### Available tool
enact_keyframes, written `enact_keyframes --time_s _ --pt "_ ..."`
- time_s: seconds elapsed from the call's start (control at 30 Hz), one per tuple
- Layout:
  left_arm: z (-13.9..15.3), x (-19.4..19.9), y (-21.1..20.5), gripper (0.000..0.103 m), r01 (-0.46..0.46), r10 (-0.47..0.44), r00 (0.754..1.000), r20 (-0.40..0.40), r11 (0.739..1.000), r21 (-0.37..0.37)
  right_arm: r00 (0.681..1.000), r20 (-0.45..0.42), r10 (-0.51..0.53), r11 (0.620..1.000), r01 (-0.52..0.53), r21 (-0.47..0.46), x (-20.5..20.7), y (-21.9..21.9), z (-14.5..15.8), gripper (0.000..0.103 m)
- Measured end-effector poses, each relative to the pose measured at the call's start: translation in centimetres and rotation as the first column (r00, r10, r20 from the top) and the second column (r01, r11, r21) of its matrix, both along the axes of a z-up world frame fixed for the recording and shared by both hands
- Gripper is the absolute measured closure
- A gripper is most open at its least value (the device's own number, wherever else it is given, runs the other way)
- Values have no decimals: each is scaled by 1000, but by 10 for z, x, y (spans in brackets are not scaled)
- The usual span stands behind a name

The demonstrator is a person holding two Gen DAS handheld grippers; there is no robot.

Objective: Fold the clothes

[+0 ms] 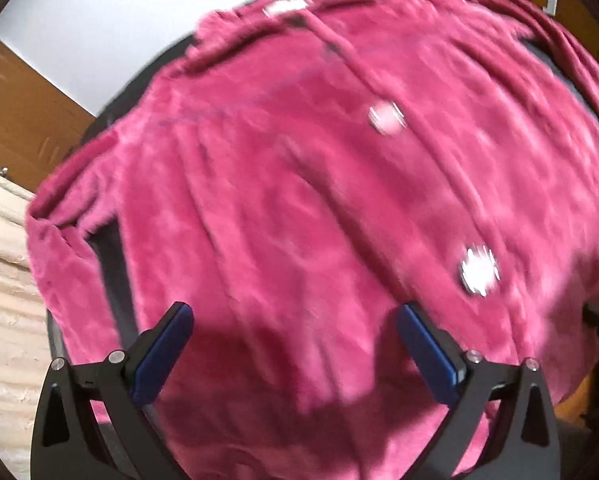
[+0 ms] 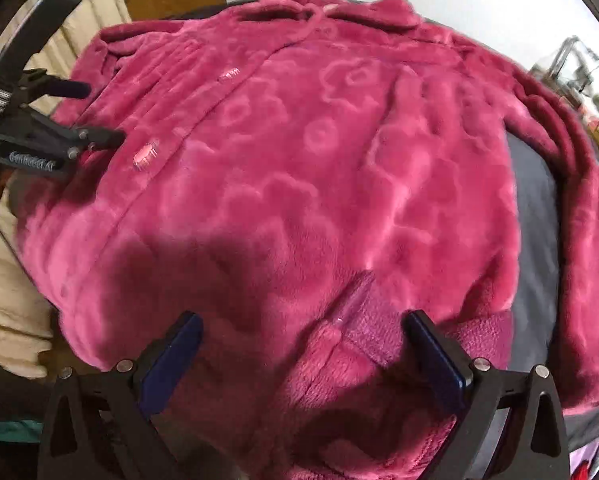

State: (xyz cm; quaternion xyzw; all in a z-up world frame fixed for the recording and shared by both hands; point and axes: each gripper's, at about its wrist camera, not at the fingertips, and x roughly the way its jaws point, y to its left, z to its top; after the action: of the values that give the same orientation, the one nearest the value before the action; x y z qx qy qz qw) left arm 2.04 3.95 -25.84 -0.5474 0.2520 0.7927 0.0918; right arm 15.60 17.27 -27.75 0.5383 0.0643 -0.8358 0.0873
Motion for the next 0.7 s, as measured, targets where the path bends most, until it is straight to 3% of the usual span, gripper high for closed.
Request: enact_keyframes --time_s 0.07,0.13,0.3,0.37,0.5,0.6,0.7 --pt "-2 3 -2 0 -36 36 999 -30 999 32 1000 -5 -10 1000 10 0 3 0 1 0" --pt "-2 -2 -6 0 -82 82 997 13 995 48 999 -6 -34 999 34 -21 3 3 4 0" --pt "16 -12 -5 0 -114 116 993 -12 989 91 982 -69 -176 983 172 -62 12 37 27 0" --pt "24 -15 0 0 -109 112 993 -26 988 109 960 -81 -269 963 265 -54 17 62 33 0" --pt "27 -22 16 0 -84 85 996 -4 985 150 870 -84 -486 873 478 -101 42 124 47 1" --pt "26 -22 30 0 -53 52 999 7 987 149 805 -118 -582 813 578 -65 62 160 59 1" --pt "21 -22 42 0 -37 34 999 23 989 145 794 -151 -589 800 599 30 71 177 61 4"
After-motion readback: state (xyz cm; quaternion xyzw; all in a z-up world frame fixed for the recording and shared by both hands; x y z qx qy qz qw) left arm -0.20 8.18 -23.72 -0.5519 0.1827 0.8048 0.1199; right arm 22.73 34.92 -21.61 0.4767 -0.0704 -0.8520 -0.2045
